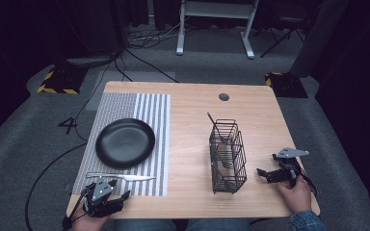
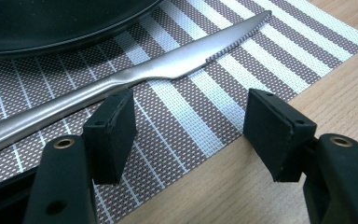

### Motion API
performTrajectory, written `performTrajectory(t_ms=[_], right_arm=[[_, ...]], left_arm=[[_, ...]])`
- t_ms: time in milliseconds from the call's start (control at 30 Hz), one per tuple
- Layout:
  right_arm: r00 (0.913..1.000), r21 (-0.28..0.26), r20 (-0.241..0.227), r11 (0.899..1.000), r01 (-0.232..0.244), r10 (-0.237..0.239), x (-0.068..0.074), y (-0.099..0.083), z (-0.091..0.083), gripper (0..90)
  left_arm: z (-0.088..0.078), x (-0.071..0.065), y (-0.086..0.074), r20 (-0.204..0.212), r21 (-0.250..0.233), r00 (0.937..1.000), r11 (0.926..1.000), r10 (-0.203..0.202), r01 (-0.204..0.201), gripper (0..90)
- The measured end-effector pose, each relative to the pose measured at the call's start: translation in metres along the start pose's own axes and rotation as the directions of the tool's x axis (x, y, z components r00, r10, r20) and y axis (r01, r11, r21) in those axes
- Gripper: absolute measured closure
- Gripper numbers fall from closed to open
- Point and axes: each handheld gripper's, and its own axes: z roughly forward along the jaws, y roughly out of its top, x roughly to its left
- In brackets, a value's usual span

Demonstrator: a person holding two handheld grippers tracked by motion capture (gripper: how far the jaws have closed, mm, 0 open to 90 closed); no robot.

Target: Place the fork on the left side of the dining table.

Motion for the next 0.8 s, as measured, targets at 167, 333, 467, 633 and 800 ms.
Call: performTrajectory(t_ms=[167,333,467,633,800], right_arm=[[1.0000,0.000,0.000,1.000,0.000,0.000,0.000,0.000,0.000,0.4],[1.0000,-0.001,0.001,1.000,-0.001,0.001,0.000,0.000,0.000,0.4],[1.0000,0.000,0.001,1.000,-0.001,0.001,0.000,0.000,0.000,0.4],[1.0000,0.000,0.002,1.000,-0.002,0.002,0.000,0.000,0.000,0.4],[1.0000,0.000,0.002,1.000,-0.002,0.002,0.000,0.000,0.000,0.4]], left_arm=[[-0.001,-0.002,0.001,-0.006,0.014,0.9999,0.9998,0.016,-0.016,33.6],[-0.008,-0.005,0.007,0.004,-0.027,1.0000,0.9996,0.007,-0.007,33.5],[-0.012,-0.006,0.013,0.012,-0.040,0.9999,0.9991,0.013,-0.012,33.5],[-0.015,-0.011,0.028,0.043,-0.052,0.9987,0.9984,0.026,-0.023,33.5],[-0.017,-0.013,0.041,0.078,-0.072,0.9968,0.9973,0.018,-0.013,33.6]])
